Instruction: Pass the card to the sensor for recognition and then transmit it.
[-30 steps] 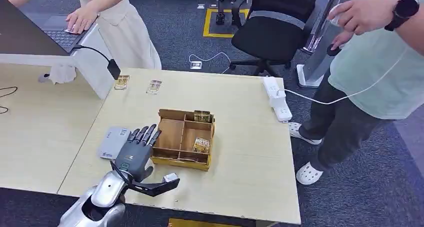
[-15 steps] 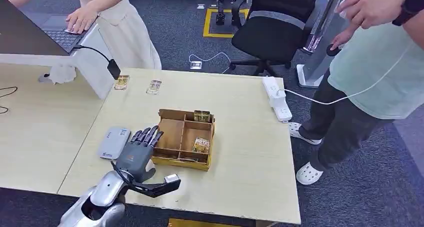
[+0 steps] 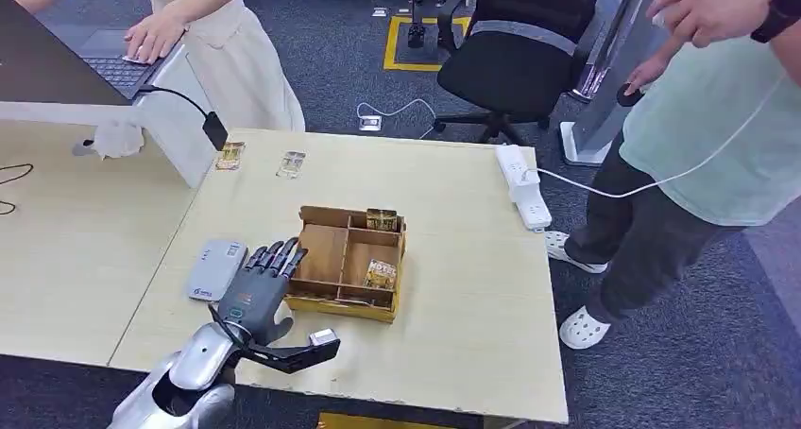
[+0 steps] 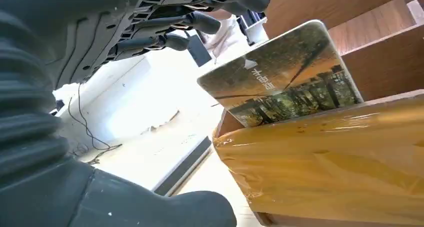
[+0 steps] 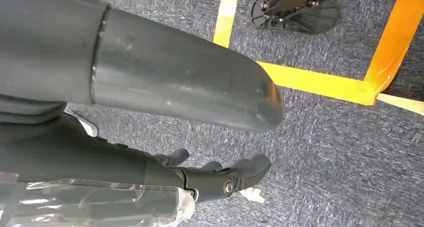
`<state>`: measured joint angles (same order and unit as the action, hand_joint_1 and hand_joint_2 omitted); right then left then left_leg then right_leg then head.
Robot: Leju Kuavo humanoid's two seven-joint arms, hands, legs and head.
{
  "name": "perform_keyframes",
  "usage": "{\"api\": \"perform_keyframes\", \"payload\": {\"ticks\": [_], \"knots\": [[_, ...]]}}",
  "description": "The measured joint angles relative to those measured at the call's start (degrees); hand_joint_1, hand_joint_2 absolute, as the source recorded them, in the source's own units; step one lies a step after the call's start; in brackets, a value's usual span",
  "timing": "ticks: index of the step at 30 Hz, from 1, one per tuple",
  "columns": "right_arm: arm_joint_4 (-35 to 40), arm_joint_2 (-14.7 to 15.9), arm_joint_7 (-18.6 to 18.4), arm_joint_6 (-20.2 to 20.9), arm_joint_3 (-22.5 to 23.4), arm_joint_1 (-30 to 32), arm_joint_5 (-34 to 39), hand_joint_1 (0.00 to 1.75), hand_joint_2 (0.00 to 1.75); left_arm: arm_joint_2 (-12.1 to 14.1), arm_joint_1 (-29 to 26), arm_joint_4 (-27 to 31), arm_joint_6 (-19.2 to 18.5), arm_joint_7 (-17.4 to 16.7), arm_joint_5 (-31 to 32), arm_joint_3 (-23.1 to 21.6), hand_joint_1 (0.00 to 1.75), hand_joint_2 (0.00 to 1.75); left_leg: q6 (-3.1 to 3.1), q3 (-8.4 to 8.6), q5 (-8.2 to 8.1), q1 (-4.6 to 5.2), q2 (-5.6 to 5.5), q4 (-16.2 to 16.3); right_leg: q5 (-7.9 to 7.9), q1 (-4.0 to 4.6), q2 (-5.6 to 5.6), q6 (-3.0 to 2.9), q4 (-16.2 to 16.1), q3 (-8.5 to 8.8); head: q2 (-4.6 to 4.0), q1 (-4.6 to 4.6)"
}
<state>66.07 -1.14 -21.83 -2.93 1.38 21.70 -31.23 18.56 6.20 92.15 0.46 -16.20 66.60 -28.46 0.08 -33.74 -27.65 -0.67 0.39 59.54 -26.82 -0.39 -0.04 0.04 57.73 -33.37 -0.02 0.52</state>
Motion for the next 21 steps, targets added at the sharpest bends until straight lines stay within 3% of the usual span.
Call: {"api": "perform_keyframes", "payload": {"ticks": [15, 18, 21], "knots": [[-0.31, -1.01, 1.64, 1.73, 2.21, -0.05, -2.67, 0.0, 0.0, 1.6, 0.24, 0.87, -1.73, 4.2, -5.75, -1.07, 0.0, 1.75, 0.0, 0.0, 0.0, -0.01, 0.0, 0.0, 0.0, 0.0, 0.01, 0.0, 0.0, -0.01, 0.0, 0.02], [-0.63, -1.22, 2.18, 1.73, 2.8, -0.21, -2.86, 0.0, 0.0, 3.08, 0.75, 1.9, -2.66, 7.19, -9.13, -2.55, 0.0, 1.75, 0.0, 0.0, 0.0, -0.01, 0.0, 0.0, 0.0, 0.01, 0.0, 0.0, 0.0, -0.01, 0.0, 0.02], [-1.03, -1.4, 2.75, 1.73, 3.24, -0.44, -3.04, 0.0, 0.0, 4.26, 1.3, 2.65, -2.97, 7.19, -10.21, -3.54, 0.0, 1.75, 0.0, 0.01, 0.0, -0.02, 0.01, 0.0, 0.0, 0.01, 0.01, 0.0, 0.0, -0.01, 0.0, 0.0]]}}
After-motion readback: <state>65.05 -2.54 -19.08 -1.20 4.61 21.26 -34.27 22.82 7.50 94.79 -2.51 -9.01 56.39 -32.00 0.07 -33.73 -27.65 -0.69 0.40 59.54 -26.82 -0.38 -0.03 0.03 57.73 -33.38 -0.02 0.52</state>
